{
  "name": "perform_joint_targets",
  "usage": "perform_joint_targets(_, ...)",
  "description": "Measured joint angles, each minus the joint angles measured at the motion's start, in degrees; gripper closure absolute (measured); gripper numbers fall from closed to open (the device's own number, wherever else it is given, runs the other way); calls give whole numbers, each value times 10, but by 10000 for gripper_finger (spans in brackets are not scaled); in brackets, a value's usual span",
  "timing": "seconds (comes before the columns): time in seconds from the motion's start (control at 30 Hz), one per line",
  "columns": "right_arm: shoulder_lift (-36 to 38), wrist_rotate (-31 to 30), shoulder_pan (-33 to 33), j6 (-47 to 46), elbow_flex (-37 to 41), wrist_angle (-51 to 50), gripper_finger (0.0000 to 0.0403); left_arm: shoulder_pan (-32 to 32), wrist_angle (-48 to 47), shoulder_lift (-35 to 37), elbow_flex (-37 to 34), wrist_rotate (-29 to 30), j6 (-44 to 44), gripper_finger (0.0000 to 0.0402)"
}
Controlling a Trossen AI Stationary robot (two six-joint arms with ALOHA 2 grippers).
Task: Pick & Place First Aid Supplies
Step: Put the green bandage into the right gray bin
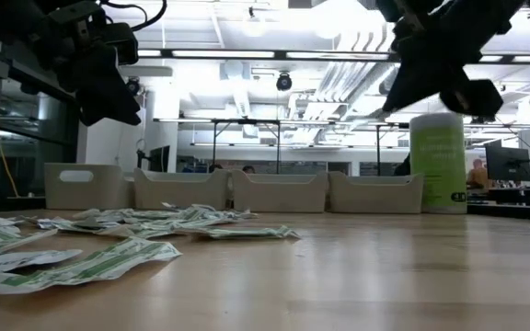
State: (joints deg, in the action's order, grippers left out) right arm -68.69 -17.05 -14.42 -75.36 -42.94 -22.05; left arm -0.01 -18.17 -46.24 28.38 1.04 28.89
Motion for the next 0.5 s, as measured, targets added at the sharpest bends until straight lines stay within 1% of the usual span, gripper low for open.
perform_joint_targets(0.17, 67, -111, 34, 11, 0, -73, 403, 0, 0, 0, 0, 11, 10, 275)
perform_joint_targets(0.3, 103, -195, 81, 11, 0, -126, 403, 0, 0, 0, 0, 28, 24, 275)
perform_joint_targets(0.4, 114, -231, 133, 20, 0, -152, 403, 0, 0, 0, 0, 40, 38, 275)
perform_joint_targets(0.5, 111, -233, 194, 52, 0, -153, 403, 0, 1, 0, 0, 52, 53, 275)
